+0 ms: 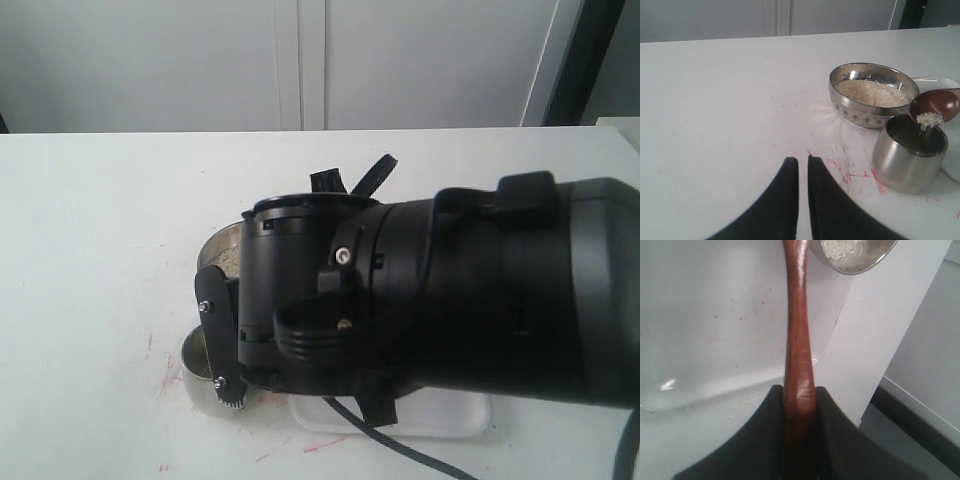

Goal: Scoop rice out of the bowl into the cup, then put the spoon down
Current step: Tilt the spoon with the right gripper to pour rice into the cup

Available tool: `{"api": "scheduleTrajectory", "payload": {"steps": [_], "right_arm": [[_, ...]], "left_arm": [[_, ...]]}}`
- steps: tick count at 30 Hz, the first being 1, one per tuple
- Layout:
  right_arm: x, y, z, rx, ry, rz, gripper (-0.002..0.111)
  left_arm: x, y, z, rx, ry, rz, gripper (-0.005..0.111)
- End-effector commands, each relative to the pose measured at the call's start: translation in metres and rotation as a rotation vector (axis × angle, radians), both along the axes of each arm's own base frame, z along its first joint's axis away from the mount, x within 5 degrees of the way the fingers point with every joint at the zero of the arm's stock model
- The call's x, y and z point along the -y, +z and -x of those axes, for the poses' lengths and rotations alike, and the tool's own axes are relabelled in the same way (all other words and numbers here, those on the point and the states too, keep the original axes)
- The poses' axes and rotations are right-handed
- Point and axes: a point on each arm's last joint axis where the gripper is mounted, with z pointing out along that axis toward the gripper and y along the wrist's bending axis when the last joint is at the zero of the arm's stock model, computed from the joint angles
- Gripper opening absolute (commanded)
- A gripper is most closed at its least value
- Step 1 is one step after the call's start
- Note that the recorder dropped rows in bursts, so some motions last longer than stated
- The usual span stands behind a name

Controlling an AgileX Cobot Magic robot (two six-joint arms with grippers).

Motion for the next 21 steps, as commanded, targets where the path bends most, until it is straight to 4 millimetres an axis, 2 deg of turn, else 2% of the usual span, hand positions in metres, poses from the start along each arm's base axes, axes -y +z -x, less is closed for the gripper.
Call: {"api": "scheduleTrajectory", "payload": {"steps": [1,21], "right_arm": [[0.0012,0.0006,-0.0015,0.017,0.032,0.045,0.0],[0.0002,0.0057,-0.007,0.088,0.088,0.086,0.0]], "left_arm": [[0.0,0.0024,0.0002,0.007,-0.001,0.014,0.014],[0.0,0.0024,0.0002,0.007,-0.001,0.014,0.014]]}}
